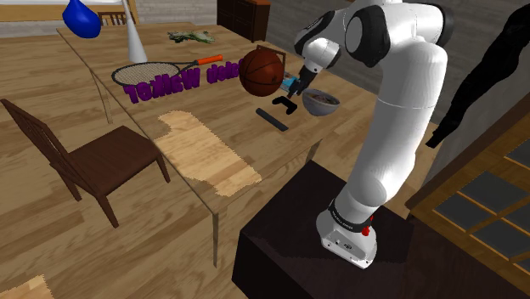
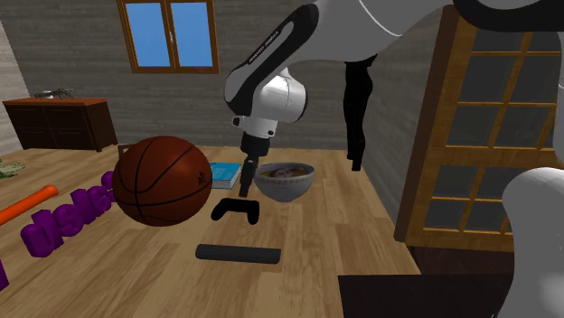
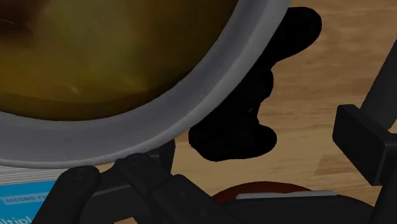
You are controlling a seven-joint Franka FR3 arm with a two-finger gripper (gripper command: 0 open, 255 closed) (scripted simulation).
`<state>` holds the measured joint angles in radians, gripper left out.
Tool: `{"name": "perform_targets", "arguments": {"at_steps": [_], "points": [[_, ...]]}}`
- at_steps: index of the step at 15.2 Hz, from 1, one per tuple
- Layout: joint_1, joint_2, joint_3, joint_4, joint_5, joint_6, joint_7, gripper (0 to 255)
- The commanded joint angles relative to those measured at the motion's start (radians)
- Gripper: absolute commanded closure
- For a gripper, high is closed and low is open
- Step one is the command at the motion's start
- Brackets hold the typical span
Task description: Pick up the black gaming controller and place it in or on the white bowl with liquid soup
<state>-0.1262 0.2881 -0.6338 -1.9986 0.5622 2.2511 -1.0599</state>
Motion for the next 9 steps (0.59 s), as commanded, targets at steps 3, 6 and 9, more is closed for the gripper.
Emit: {"name": "perform_targets", "arguments": {"at_steps": [3, 6, 9], "points": [[-0.017, 0.052, 0.020, 0.005, 0.048, 0.027, -0.033, 0], [-0.025, 0.087, 0.040, 0.004, 0.083, 0.055, -0.054, 0], [-0.030, 0.086, 0.045, 0.004, 0.080, 0.056, -0.052, 0]]}}
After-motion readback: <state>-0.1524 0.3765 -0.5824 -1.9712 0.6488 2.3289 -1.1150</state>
